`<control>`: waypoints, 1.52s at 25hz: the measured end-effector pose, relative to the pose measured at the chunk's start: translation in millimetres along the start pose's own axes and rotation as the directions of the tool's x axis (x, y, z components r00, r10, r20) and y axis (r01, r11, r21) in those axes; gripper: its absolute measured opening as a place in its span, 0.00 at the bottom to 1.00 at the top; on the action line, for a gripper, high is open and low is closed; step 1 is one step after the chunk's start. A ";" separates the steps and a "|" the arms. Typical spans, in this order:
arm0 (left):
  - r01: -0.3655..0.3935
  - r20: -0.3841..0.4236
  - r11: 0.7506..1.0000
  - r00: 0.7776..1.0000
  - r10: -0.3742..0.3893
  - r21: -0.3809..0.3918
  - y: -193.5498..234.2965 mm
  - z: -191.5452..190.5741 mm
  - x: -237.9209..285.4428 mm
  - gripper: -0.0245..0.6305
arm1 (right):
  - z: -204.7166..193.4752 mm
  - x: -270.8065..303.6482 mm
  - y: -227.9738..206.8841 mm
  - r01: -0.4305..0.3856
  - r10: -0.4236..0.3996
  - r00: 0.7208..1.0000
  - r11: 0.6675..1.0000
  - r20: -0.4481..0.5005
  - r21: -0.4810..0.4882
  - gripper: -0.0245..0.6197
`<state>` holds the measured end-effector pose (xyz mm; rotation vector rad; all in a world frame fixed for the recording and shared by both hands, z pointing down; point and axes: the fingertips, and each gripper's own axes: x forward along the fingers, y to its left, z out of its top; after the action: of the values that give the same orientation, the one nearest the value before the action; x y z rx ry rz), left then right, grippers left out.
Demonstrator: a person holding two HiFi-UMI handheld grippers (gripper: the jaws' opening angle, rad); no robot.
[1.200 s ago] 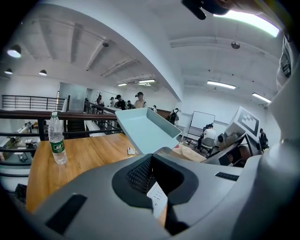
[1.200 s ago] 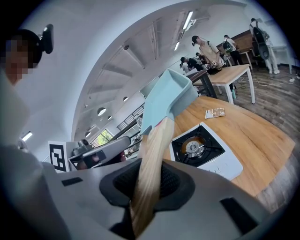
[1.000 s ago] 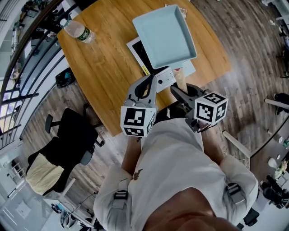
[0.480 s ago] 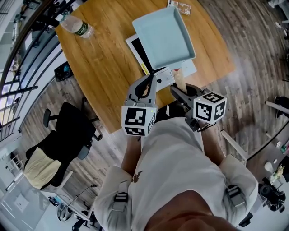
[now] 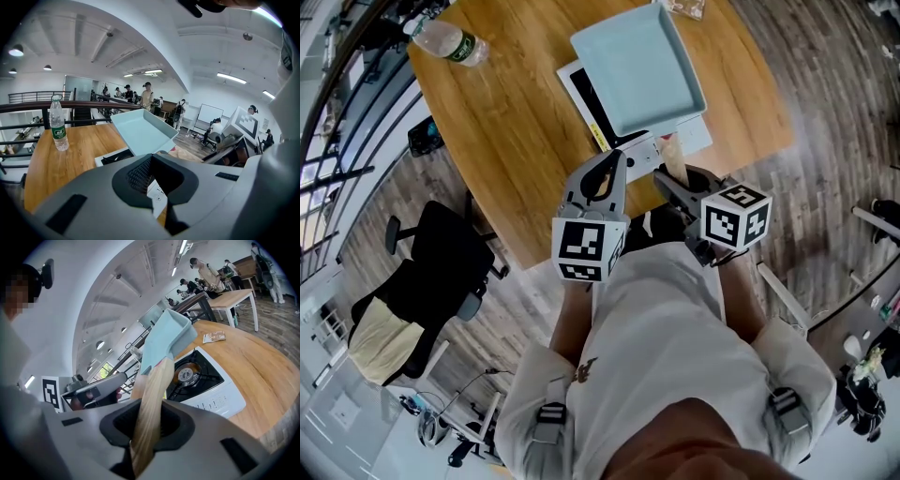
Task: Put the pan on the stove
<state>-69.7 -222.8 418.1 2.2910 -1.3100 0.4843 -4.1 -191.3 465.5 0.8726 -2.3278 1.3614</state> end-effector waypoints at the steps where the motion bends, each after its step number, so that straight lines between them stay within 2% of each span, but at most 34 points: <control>1: -0.001 -0.004 1.000 1.000 0.001 -0.002 0.3 -1.6 2.0 0.07 | -0.2 1.5 -2.2 0.000 0.000 1.000 1.000 -0.004 0.002 0.16; 38: -0.035 -0.124 0.996 0.992 0.024 -0.086 5.2 -59.1 46.4 0.07 | -36.4 44.2 -53.3 -0.027 0.038 0.991 0.996 -0.129 0.087 0.16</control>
<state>-56.2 -225.9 492.2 2.1378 -1.2806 0.5577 -5.4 -194.6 543.6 0.7487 -2.2086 1.4945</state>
